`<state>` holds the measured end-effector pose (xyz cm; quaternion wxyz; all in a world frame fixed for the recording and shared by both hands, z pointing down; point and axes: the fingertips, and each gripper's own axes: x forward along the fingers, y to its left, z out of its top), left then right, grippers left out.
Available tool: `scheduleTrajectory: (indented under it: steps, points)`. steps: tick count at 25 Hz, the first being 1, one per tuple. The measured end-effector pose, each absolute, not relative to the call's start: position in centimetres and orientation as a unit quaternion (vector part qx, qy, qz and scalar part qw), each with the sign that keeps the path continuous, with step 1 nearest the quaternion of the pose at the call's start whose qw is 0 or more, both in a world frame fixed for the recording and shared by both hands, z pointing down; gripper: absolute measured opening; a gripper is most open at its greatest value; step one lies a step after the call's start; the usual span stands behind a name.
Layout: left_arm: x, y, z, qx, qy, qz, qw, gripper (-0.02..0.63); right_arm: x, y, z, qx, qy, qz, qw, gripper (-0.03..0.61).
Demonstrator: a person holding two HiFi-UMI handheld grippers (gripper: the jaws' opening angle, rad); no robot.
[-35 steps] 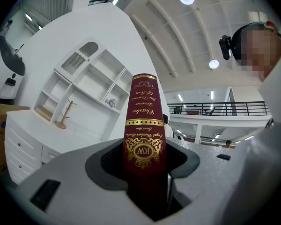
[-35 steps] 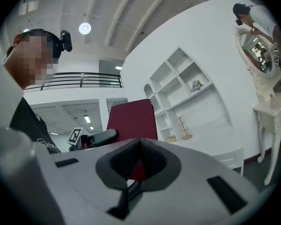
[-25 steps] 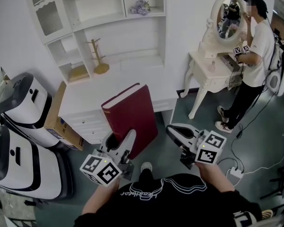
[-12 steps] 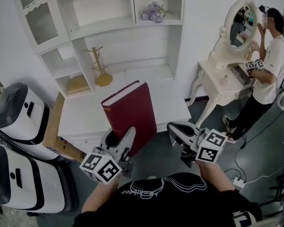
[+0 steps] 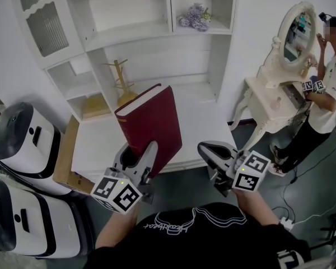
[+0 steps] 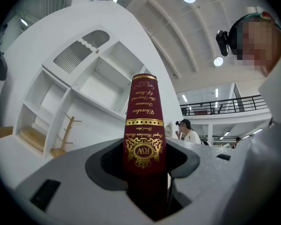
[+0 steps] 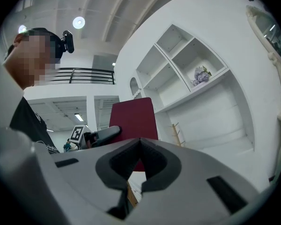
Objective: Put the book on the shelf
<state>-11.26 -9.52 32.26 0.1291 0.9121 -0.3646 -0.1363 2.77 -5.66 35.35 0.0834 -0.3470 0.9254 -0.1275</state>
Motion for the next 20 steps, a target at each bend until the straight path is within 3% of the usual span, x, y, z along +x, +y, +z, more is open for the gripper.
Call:
scheduleTrajectory:
  steps: [20]
  points:
    - [-11.9,-21.8,29.0,0.892,-0.420,-0.142,0.092,0.213,2.2,-20.5,34.2,-0.275,0.949,-0.126,0.084,0.006]
